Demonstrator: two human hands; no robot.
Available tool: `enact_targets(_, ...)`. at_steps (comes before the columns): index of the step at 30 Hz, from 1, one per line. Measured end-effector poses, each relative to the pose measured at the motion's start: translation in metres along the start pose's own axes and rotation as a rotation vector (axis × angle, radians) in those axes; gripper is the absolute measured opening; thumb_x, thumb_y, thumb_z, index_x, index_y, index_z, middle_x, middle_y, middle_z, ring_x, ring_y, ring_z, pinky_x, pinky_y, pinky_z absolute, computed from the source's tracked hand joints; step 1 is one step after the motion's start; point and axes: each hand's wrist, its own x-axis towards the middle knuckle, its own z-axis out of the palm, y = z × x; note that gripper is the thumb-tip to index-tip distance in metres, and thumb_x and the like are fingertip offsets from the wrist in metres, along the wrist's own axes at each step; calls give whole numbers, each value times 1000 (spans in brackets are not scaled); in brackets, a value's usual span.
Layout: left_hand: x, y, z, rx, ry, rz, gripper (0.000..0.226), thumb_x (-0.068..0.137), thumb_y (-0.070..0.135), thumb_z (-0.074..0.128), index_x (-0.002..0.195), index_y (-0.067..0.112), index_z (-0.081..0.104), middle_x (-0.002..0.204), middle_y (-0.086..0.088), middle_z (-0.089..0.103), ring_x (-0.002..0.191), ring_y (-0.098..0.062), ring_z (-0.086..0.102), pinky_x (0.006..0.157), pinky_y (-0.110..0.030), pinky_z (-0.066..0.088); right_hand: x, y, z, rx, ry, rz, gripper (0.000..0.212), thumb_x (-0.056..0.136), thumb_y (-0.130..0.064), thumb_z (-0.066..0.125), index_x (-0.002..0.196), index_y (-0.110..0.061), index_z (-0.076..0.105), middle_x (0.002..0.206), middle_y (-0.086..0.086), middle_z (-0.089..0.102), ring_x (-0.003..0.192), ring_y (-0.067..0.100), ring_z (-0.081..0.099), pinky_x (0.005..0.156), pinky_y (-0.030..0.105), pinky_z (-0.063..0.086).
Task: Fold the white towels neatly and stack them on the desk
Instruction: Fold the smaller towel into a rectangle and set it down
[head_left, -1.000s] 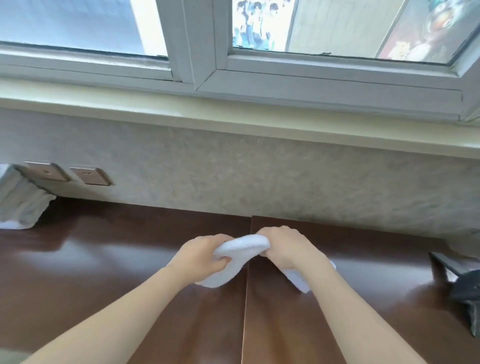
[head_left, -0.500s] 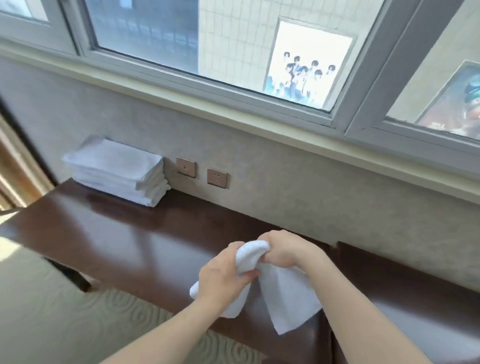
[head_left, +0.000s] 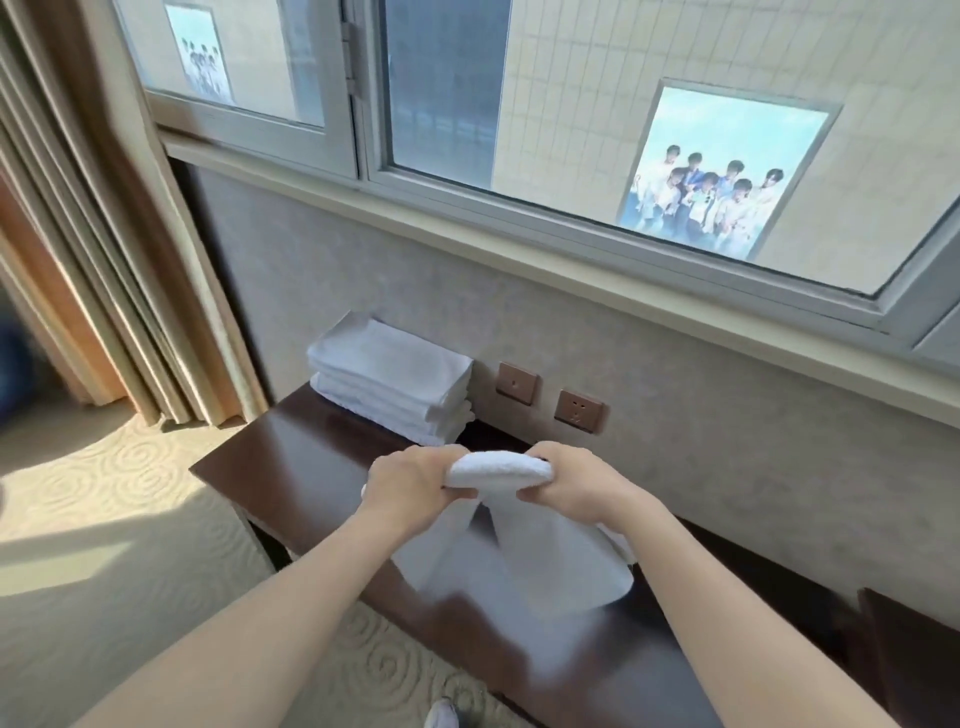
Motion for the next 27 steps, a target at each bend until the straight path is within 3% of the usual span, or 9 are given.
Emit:
enact_targets(2, 22, -18, -21, 43, 25, 27, 34, 91, 63, 57, 119, 45, 59, 109, 12, 69, 104, -17, 62, 78, -32, 43, 24, -13, 3, 36, 47, -30, 15, 89, -39, 69, 99, -34, 60, 100, -12, 67, 93, 13, 63, 79, 33, 52)
enact_targets(5, 63, -45, -51, 74, 26, 60, 34, 90, 61, 59, 117, 39, 62, 108, 10, 68, 105, -18, 61, 76, -32, 41, 62, -27, 9, 101, 141, -55, 13, 86, -37, 71, 87, -36, 58, 86, -13, 68, 83, 10, 64, 65, 28, 48)
enact_targets(7, 95, -63, -66, 108, -3, 78, 35, 89, 61, 60, 111, 33, 62, 101, 9, 67, 102, -19, 61, 72, -33, 39, 89, -29, 14, 126, 186, -45, 11, 82, -37, 67, 89, -37, 58, 84, -13, 69, 81, 12, 64, 67, 31, 49)
enact_targets(11, 155, -98, -90, 198, -66, 116, 32, 88, 60, 62, 110, 37, 63, 95, 12, 62, 100, -16, 59, 72, -30, 35, 149, -35, 15, 74, 148, -22, 15, 82, -33, 58, 95, -36, 52, 86, -9, 66, 81, 20, 62, 68, 36, 49)
enact_targets(21, 268, -181, -130, 317, -174, 136, 41, 74, 69, 70, 95, 34, 62, 71, 14, 56, 76, -11, 54, 65, -29, 42, 257, -76, -71, -33, 30, -72, 8, 88, -32, 66, 88, -33, 59, 82, -12, 65, 76, 9, 61, 65, 29, 44)
enact_targets(24, 307, -201, -140, 298, -189, 168, 33, 75, 65, 72, 92, 41, 58, 75, 16, 56, 79, -11, 53, 69, -30, 44, 285, -95, -83, -46, 37, -70, 14, 91, -34, 66, 84, -35, 55, 80, -11, 62, 71, 9, 57, 61, 27, 38)
enact_targets(27, 348, -223, -144, 238, -223, 208, 31, 76, 59, 76, 93, 37, 61, 76, 17, 57, 74, -8, 52, 61, -25, 39, 313, -111, -85, -65, 57, -46, 16, 93, -34, 65, 84, -35, 52, 83, -8, 62, 73, 12, 58, 61, 28, 38)
